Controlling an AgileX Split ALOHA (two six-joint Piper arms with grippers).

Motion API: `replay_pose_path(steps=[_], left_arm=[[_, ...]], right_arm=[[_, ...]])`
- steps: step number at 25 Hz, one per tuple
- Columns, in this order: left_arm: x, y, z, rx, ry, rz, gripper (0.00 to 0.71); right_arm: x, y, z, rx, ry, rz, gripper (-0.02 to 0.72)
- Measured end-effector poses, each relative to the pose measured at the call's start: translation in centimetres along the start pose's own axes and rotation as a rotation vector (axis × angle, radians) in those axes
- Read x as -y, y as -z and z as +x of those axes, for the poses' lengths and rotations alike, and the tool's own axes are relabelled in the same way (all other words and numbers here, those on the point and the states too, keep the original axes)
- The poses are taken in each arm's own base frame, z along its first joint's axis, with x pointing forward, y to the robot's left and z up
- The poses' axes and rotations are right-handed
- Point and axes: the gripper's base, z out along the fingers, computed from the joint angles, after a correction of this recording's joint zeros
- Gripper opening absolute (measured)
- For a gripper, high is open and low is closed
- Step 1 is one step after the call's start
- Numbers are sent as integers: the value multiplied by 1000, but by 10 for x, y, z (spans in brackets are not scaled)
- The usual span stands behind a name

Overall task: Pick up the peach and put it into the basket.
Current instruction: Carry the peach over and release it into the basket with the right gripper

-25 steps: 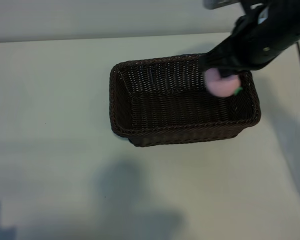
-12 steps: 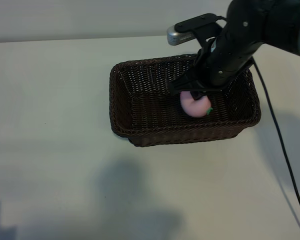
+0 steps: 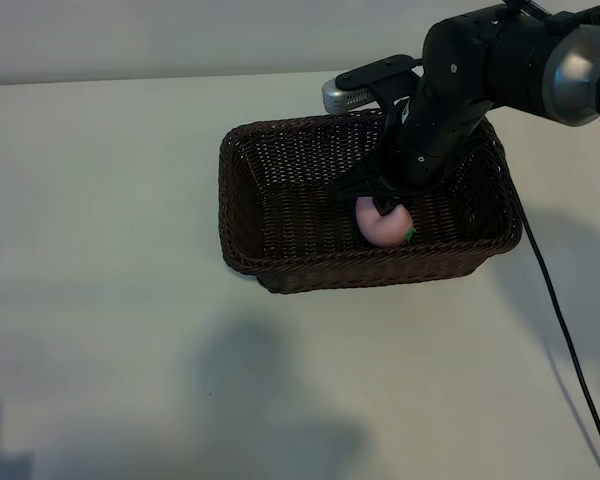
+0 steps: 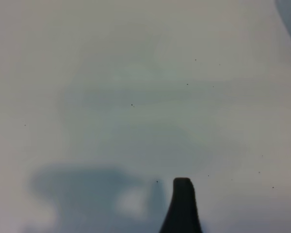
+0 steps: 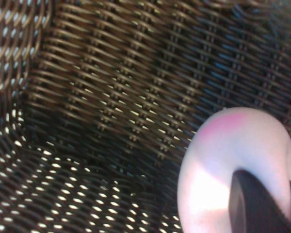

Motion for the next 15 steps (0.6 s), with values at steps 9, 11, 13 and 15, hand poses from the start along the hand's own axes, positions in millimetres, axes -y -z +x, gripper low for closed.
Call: replay_pose_path(steps=[9,11,13,15], left_arm=[[0,0,0,0,0,0,592],[0,0,0,0,0,0,592],[0,0,0,0,0,0,592],[0,0,0,0,0,0,592]], right_arm=[[0,0,0,1,-1,-1,395],[0,0,0,1,-1,-1,431],[0,0,0,1,-1,-1,447],[0,0,0,2,-3,-2,452]])
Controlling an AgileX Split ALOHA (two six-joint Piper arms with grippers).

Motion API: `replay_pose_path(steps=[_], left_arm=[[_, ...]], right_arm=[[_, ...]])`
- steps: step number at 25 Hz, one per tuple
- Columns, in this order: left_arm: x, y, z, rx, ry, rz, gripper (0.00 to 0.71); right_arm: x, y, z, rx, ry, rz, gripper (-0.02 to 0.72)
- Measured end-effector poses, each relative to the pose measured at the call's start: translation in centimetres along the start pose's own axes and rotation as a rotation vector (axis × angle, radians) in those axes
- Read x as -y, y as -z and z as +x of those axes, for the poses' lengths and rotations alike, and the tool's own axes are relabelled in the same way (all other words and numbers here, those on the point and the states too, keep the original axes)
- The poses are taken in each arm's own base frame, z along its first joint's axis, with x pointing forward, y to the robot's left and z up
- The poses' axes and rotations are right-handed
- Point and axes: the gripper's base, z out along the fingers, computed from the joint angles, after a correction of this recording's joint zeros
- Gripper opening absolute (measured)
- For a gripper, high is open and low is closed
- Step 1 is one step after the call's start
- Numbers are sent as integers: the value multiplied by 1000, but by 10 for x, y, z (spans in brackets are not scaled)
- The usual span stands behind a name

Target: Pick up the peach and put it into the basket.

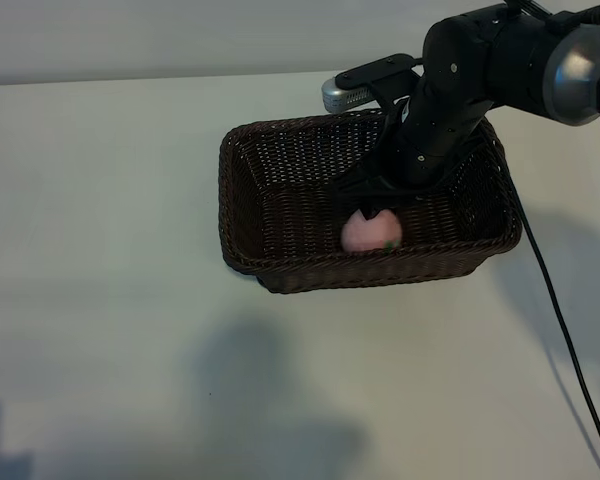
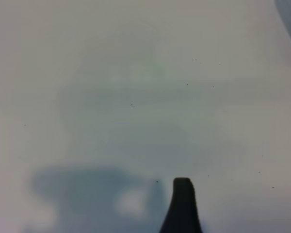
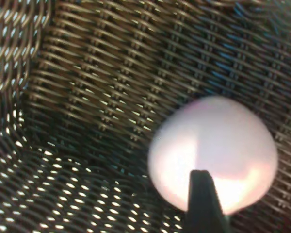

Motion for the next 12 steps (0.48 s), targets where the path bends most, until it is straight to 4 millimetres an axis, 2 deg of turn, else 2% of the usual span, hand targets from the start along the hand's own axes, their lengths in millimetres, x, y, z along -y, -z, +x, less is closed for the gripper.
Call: replay_pose_path(steps=[3,9,12], left_arm=[[0,0,0,0,0,0,592],[0,0,0,0,0,0,592],[0,0,0,0,0,0,592]], right_arm=[[-1,5,-1,12,-1,-2,471],[-5,30,-11,62,-14,-7,563],[-6,38,-16,66,-9,-3,583]])
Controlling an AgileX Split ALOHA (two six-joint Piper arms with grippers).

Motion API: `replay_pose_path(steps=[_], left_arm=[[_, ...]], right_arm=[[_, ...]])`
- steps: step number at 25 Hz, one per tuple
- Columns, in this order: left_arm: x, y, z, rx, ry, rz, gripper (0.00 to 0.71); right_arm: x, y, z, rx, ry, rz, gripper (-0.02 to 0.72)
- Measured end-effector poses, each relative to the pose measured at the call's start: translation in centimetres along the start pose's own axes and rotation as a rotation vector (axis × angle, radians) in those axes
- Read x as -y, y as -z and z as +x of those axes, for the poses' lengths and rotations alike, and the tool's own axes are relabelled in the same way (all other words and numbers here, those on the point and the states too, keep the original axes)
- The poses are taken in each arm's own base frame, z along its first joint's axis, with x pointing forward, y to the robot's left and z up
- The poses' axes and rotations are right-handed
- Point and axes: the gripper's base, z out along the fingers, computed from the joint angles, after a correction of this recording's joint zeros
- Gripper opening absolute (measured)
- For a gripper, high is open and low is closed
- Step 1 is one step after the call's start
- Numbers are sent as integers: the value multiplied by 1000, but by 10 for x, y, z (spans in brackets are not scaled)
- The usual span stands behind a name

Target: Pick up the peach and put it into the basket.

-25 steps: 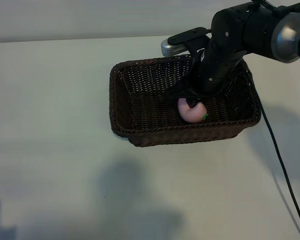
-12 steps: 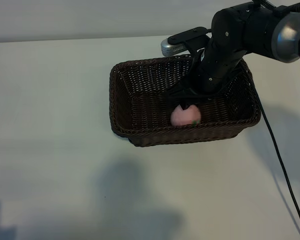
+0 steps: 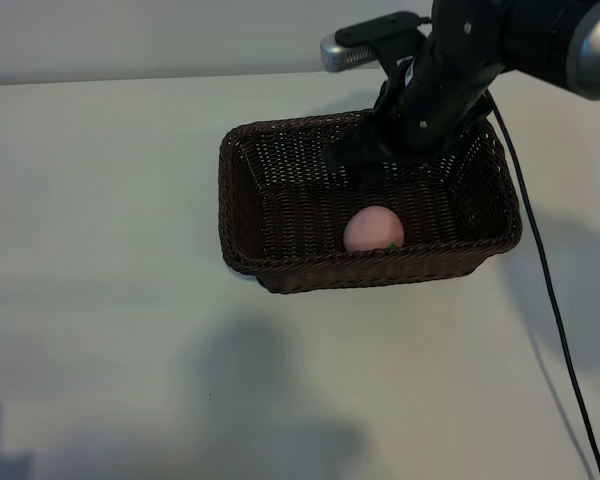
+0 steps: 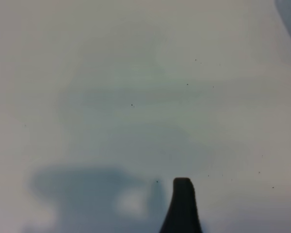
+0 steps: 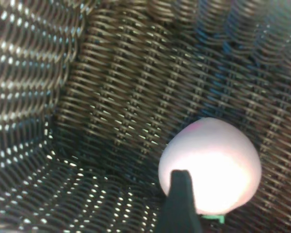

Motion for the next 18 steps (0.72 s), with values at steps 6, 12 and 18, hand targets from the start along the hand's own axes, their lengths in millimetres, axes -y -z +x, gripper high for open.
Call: replay_pose_path(steps=[6,12,18], left_arm=[[0,0,0,0,0,0,592],[0,0,0,0,0,0,592],[0,0,0,0,0,0,592]], right_arm=[[13,12,-11,24,-34,32,583],[70,21,-9,-2,-140,105,583],[135,33,-3,4,-253,175,583]])
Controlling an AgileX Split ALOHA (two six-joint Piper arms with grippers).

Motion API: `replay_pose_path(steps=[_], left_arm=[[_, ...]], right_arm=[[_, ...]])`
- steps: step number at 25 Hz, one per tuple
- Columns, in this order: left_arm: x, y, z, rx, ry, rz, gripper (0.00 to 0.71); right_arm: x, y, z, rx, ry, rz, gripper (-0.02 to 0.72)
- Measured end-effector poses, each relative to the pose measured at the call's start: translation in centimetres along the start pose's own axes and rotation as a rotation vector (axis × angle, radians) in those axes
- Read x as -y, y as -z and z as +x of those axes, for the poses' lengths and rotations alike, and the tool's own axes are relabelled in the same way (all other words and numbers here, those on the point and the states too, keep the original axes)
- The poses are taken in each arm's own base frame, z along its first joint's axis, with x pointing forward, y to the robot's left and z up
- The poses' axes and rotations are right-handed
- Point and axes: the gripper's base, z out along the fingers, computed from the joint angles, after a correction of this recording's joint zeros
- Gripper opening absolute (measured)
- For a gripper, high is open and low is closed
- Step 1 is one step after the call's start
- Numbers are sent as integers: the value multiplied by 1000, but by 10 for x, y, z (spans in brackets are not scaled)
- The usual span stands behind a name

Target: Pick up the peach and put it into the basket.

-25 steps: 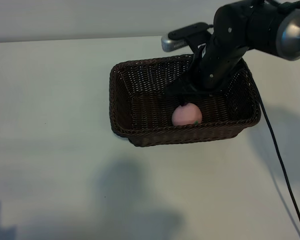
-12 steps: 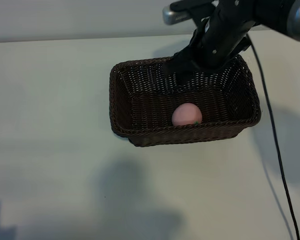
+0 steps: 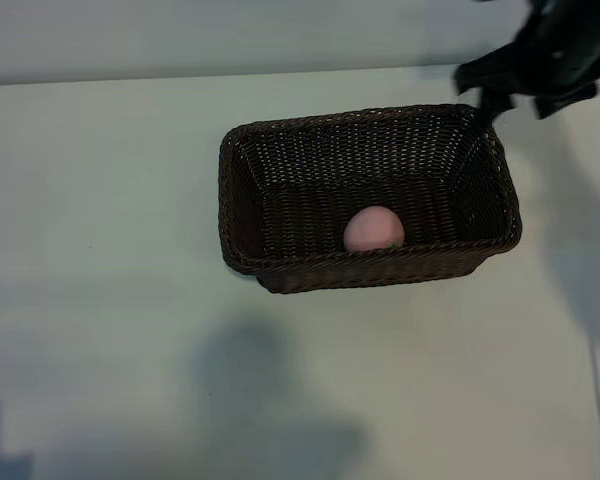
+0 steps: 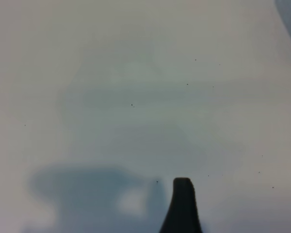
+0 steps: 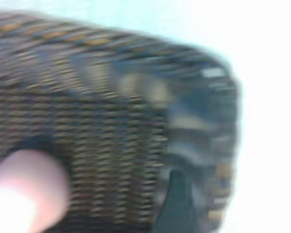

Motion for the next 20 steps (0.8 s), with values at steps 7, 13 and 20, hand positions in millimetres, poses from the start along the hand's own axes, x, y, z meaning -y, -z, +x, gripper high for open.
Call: replay_pose_path(steps=[7,13,20], left_arm=[[0,0,0,0,0,0,592],[0,0,0,0,0,0,592],[0,0,0,0,0,0,592]], right_arm=[[62,4,0,-6,-91,52,583],[80,6,2,-7,-128,62,583],[76,20,3,9,-134,42,583]])
